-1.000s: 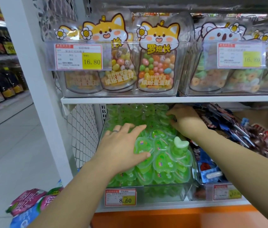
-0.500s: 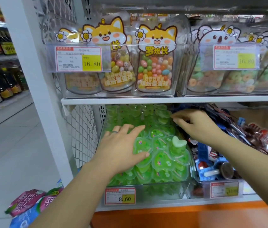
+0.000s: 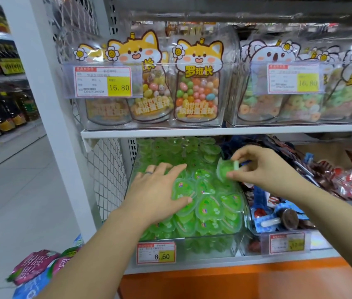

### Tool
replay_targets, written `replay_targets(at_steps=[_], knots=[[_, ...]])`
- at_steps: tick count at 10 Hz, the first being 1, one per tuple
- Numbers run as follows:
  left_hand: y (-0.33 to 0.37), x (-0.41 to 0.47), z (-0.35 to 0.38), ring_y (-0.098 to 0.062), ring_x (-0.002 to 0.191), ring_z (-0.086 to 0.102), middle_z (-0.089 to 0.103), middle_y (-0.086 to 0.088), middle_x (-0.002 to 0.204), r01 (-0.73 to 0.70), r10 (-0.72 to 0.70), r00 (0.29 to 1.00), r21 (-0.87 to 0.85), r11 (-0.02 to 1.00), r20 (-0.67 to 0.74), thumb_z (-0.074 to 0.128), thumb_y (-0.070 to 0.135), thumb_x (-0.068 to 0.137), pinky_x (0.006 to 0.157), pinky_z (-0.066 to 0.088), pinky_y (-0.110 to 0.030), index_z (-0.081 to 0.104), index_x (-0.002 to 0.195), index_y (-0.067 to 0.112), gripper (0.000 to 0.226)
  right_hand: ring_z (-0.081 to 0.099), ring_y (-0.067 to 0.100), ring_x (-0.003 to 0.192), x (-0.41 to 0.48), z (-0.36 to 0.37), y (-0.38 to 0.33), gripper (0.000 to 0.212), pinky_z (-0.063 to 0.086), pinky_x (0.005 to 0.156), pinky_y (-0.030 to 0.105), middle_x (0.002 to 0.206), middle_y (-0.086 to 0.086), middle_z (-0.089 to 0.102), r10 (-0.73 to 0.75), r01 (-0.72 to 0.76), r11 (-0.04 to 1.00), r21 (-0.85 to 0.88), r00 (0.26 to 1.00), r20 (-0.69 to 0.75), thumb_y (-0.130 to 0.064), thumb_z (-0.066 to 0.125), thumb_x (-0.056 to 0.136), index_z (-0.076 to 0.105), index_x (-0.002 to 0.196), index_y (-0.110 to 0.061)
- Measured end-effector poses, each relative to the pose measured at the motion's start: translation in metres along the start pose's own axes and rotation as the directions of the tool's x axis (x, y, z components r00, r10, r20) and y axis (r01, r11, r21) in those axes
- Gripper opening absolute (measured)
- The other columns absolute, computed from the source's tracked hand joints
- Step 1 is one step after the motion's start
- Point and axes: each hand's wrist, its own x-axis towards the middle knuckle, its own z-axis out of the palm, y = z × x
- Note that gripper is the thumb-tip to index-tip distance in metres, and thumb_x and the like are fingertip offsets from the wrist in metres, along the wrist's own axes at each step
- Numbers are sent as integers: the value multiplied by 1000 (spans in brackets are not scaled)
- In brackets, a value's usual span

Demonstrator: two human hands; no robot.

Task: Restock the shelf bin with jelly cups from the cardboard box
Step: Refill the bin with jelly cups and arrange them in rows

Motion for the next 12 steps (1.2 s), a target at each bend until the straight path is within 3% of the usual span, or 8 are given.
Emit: replay_targets(at_steps=[1,2,3,4,6,9,11,12], knots=[[0,0,0,-20,135,29,24,8,151,0,0,1000,2,1000,2,42,69,83,109,27,-40,6,147,43,78,60,25,69,5,3,6,47,53,70,42,103,4,58,15,-15,999,37,1000,-7,-7,75,73,53,106,-33],[-1,1,0,-20,135,29,25,8,151,0,0,1000,1,1000,2,43,69,83,109,27,-41,6,147,43,78,62,33,73,11,10,10,61,51,73,40,106,-12,58,-29,30,999,-12,999,40,-9,69,79,46,127,-39],[-1,2,0,-20,134,29,25,8,151,-3,3,1000,1,1000,-3,43,69,83,109,28,-40,6,147,44,78,59,15,95,17,18,11,40,43,83,27,107,-12,59,-56,56,974,-219,998,8,-22,72,80,57,117,-29],[-1,1,1,-20,134,29,24,8,151,-3,3,1000,1,1000,-2,43,69,83,110,28,-40,6,147,44,78,56,21,106,22,27,14,36,40,93,36,103,-6,58,-17,5,940,-341,999,-33,-35,70,80,53,111,-30],[0,0,0,-19,135,27,23,10,151,-5,5,1000,-10,1000,-4,44,68,84,111,27,-41,6,147,44,78,49,23,111,27,37,22,38,27,95,37,105,-1,61,25,-58,853,-519,997,-72,-48,63,83,43,111,-31],[-1,0,1,-18,136,27,23,9,151,-12,12,1000,2,1000,-18,43,68,84,111,26,-41,4,147,43,78,47,26,111,28,40,27,47,30,97,38,107,-1,60,-71,-45,756,-653,986,-150,-55,69,74,56,111,-30],[-2,-1,2,-19,136,29,21,7,151,-4,5,999,7,1000,-39,43,70,83,112,25,-42,1,147,42,82,46,25,112,33,45,21,49,29,94,36,108,-1,59,-54,-72,724,-686,986,-160,-57,66,74,53,112,-29],[-2,-1,2,-19,137,29,16,6,154,16,-16,999,1,1000,-50,44,72,80,113,23,-43,-1,147,42,85,46,26,112,34,44,19,54,29,95,36,110,0,58,-19,-100,754,-649,984,-175,-58,68,72,51,112,-27]])
